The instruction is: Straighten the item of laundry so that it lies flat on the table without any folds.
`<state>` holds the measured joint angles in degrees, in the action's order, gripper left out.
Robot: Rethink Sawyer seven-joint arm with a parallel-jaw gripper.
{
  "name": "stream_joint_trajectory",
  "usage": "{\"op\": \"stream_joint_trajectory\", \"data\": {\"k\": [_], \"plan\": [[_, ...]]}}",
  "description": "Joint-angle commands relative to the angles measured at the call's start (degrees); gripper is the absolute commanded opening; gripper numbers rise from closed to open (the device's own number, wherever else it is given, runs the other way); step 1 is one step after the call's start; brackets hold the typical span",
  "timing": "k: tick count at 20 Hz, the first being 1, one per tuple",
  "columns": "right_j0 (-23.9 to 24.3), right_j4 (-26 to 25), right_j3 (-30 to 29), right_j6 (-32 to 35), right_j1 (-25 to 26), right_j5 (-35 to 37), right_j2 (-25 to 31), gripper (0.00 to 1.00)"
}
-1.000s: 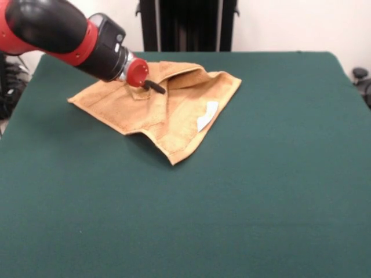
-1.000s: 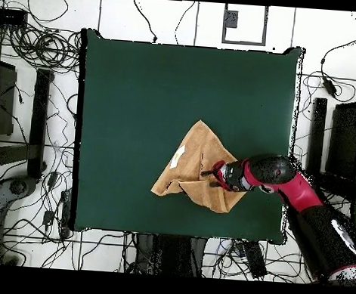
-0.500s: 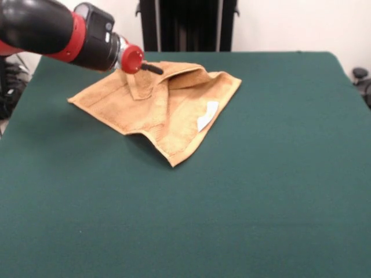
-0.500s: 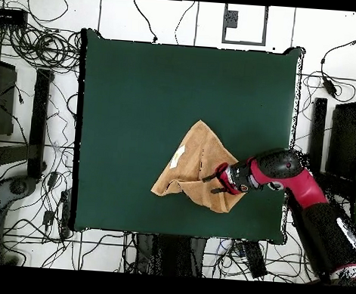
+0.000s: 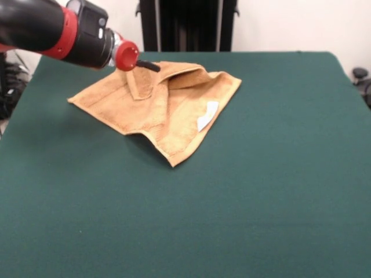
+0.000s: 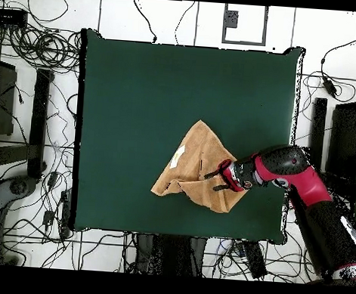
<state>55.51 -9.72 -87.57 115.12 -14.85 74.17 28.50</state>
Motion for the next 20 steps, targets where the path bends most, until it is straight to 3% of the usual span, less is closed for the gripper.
{"op": "stream_joint_trajectory", "data": {"k": [1,5,20], "plan": [[-3.62,-3.07,2.94,-9.13,1.18,-9.36,5.16,1.00],[-3.25,-3.28,-1.04,-6.64,0.36,-16.78,5.80,1.00],[-2.93,0.29,-12.42,-0.26,-1.96,-26.62,7.11,1.00]]}}
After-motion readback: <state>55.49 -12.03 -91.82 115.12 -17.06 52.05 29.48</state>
